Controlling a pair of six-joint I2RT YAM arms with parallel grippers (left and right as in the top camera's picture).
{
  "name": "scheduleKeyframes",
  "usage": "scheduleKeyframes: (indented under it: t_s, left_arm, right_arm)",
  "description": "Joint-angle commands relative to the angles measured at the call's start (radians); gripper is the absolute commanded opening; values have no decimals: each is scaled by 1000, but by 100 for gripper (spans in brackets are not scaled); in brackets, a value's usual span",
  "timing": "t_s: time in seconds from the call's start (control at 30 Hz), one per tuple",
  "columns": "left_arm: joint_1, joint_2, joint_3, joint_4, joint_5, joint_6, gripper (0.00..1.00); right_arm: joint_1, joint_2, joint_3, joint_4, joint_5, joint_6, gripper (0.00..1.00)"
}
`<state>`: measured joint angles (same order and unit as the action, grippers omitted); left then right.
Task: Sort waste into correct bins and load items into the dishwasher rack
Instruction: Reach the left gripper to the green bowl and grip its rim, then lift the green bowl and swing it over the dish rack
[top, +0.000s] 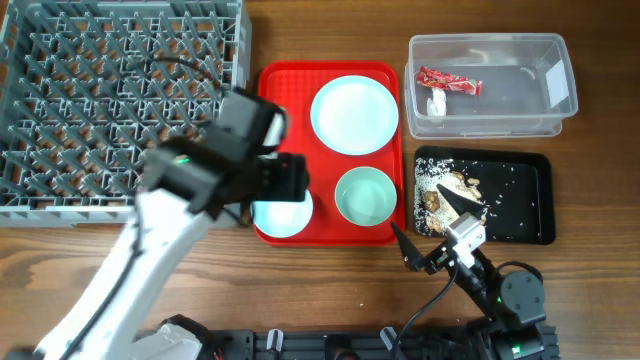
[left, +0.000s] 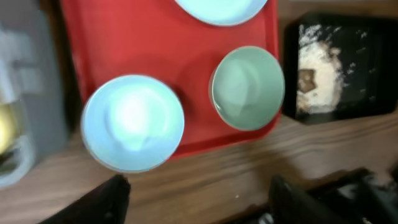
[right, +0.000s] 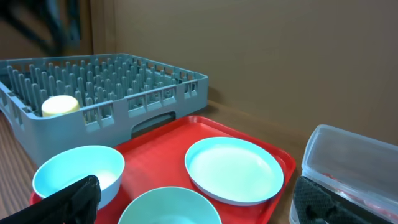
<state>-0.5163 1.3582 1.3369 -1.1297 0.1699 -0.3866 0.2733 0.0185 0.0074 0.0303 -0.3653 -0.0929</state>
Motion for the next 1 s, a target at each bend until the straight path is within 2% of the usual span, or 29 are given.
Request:
scheduleKeyframes:
  t_s: [0.0, 0.13, 0.2, 0.33, 0.47, 0.63, 0.67, 0.73, 0.83, 0.9, 0.97]
  left_arm:
    - [-60, 74, -126, 137, 13, -14, 65]
    - [-145, 207, -167, 269, 23, 16, 63]
    - [-178, 264, -167, 315, 14, 43, 53]
    - [-231, 397, -167, 394, -71, 41, 42]
    - [-236, 483, -167, 393, -122, -27, 28]
    - [-226, 495, -166, 418, -119, -52, 37]
    - [-226, 495, -166, 424, -119, -52, 34]
    - [-226, 495, -166, 426, -118, -53, 23]
    - [-226, 491, -166, 431, -116, -52, 22]
    - [-225, 488, -165, 434, -115, -52, 27]
    - [-222, 482, -165, 435, -114, -53, 25]
  right_arm:
    - [-2, 0, -2, 2, 7, 14, 100]
    - [-2, 0, -2, 2, 6, 14, 100]
    - [-2, 0, -2, 2, 7, 14, 100]
    - [-2, 0, -2, 2, 6, 14, 100]
    - [-2, 0, -2, 2, 6, 14, 100]
    - [-2, 0, -2, 2, 6, 14, 100]
    - [-2, 0, -2, 2, 7, 14, 100]
    - [-2, 0, -2, 2, 6, 14, 100]
    - [-2, 0, -2, 2, 6, 14, 100]
    - [-2, 0, -2, 2, 7, 14, 100]
    - [-2, 0, -2, 2, 7, 14, 100]
